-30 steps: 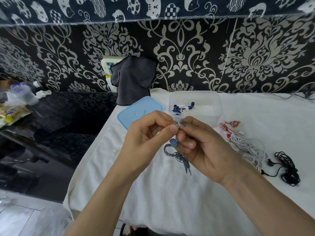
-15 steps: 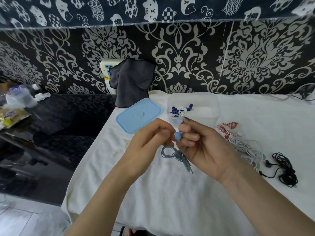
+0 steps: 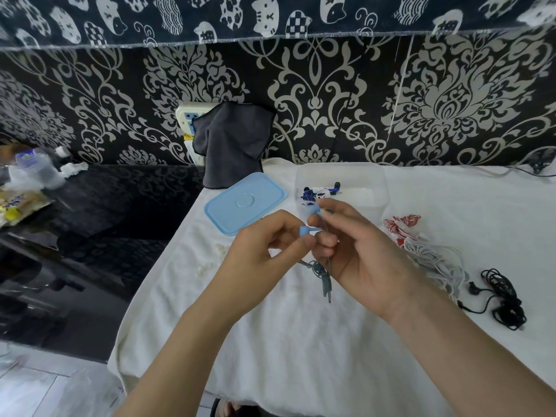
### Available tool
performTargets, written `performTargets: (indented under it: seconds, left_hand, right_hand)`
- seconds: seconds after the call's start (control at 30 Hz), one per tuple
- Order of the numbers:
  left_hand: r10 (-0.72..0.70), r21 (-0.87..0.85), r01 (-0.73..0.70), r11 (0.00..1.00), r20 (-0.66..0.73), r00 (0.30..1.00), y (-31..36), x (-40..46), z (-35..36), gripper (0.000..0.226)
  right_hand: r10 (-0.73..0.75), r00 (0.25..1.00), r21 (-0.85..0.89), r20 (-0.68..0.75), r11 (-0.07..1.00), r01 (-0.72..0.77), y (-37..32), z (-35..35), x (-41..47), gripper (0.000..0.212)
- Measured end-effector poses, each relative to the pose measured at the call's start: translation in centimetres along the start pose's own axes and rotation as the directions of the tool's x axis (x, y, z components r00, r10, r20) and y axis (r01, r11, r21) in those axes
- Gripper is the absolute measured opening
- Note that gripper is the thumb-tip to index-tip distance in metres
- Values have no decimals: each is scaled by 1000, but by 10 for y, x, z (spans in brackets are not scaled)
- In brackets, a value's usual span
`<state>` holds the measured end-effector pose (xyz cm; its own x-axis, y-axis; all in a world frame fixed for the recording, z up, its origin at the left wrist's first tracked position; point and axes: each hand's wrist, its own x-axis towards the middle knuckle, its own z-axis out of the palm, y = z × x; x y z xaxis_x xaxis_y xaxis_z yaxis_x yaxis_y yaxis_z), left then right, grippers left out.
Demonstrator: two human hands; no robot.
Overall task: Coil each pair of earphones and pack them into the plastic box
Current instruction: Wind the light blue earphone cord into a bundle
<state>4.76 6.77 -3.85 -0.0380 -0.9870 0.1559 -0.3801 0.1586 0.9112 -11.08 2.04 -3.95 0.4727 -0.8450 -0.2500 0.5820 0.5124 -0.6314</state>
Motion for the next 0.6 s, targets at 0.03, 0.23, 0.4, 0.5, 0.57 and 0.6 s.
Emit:
performTargets:
  seconds: [0.03, 0.23, 0.4, 0.5, 0.57, 0.6]
  left_hand:
    - [-9, 24, 9, 1000, -12, 1000, -2, 0, -1, 10]
    - [-50, 118, 54, 992, -38, 998, -10, 2, -8, 9]
    - [-38, 172, 38, 984, -4, 999, -14, 2, -10, 5]
    - [-30, 185, 28, 982, 9, 1000, -15, 3, -8, 7]
    - [-44, 184, 42, 982, 6, 999, -17, 4, -7, 9]
    - [-69, 191, 66, 979, 11, 998, -19, 4, -7, 11]
  right_hand:
    - [-18, 1000, -62, -21, 998, 16, 0, 0, 0, 19]
    - [-176, 984, -575, -13, 807, 137, 8, -5, 0, 17]
    - [-197, 980, -673, 0, 725, 146, 9, -12, 1, 4]
    - [-191, 981, -731, 23, 666, 147, 9, -12, 1, 5]
    - [-201, 979, -775, 39, 612, 157, 8, -14, 2, 9]
    - [-209, 977, -785, 34, 599, 156, 8, -15, 2, 11]
